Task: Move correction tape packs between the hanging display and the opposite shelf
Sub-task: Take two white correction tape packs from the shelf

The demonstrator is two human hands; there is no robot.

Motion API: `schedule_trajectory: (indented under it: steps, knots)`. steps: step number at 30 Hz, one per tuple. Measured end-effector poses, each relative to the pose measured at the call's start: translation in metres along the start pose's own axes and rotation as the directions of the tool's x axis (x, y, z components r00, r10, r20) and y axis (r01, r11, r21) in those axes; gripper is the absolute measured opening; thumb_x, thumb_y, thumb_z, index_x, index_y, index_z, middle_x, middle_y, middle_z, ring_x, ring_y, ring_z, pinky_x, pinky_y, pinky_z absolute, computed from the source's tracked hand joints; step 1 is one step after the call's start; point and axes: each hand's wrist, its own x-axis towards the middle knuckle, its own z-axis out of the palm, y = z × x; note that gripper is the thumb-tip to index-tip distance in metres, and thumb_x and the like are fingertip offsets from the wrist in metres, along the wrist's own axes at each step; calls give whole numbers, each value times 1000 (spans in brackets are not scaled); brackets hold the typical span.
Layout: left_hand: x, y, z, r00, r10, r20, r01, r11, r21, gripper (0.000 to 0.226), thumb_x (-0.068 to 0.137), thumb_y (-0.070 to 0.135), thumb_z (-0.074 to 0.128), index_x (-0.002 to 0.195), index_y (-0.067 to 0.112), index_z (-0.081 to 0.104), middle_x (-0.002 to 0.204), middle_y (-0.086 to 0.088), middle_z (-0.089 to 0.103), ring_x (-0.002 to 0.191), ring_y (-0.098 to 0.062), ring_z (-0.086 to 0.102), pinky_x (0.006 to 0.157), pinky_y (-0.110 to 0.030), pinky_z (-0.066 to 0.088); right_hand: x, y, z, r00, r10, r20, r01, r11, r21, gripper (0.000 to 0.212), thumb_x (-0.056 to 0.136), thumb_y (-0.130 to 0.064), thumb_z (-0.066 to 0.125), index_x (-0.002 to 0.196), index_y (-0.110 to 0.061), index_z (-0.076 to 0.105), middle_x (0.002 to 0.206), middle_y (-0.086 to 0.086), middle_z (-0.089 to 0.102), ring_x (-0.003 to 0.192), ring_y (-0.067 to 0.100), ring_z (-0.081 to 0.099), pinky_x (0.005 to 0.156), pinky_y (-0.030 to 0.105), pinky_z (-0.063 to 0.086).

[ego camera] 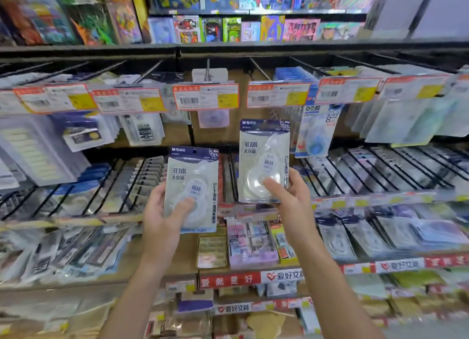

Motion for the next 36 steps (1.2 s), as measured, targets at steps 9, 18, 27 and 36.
schedule_trajectory:
  steps: [9, 18, 27, 36]
  knots:
    - [12, -19, 3, 999, 46, -25, -45, 998, 51, 34, 91, 5, 67, 117, 26, 60, 105, 3, 75, 92, -17, 73, 69, -33, 60, 33, 5, -13, 994, -90, 62, 92, 996, -22, 34, 90, -28, 72, 123, -27, 62, 117, -1, 72, 108, 18, 69, 95, 40, 52]
    - [25, -23, 11, 999, 33, -24, -30, 994, 104, 37, 85, 15, 76, 116, 28, 60, 110, -1, 72, 98, -24, 72, 83, -56, 59, 53, -1, -12, 988, -144, 50, 145, 989, -30, 39, 87, -29, 72, 124, -21, 60, 116, 0, 72, 106, 16, 68, 86, 28, 55]
    - [28, -26, 11, 1000, 23, -18, -21, 997, 77, 34, 90, 4, 68, 108, 32, 60, 101, 4, 74, 92, -15, 73, 69, -29, 58, 58, -9, 1, 972, -232, 41, 234, 972, -38, 28, 87, -26, 70, 114, -21, 62, 109, -3, 73, 102, 15, 69, 87, 32, 57]
    - [30, -23, 17, 1000, -18, 18, 18, 1000, 25, 42, 71, 26, 71, 111, 31, 61, 104, 4, 75, 95, -21, 74, 75, -43, 59, 48, -15, 2, 981, -194, 19, 195, 980, -32, 27, 95, -18, 67, 121, -13, 61, 105, -1, 74, 75, 14, 72, 60, 23, 56]
